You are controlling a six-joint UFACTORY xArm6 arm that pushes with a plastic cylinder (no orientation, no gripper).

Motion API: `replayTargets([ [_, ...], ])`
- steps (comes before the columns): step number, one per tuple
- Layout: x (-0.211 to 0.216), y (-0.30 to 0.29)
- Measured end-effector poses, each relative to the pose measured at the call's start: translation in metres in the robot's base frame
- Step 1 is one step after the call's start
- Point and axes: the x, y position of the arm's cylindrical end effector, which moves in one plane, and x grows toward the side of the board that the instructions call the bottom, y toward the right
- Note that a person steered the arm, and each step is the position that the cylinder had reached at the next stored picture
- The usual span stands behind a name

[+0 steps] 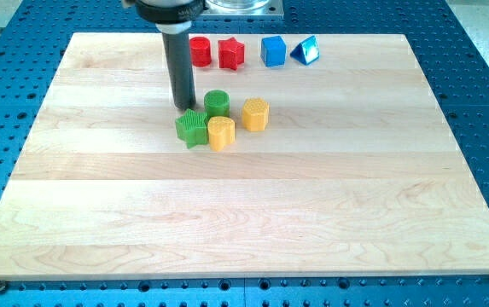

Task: Slightly push the green circle and hexagon downwards

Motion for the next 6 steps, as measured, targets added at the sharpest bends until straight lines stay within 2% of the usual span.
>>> replayTargets([
  [1, -0.029, 0.078],
  [2, -0.008, 0.073],
  [3, 0.013, 0.043],
  [4, -0.007, 0.093],
  [5, 0.008, 0.150],
  [6, 0.038, 0.142],
])
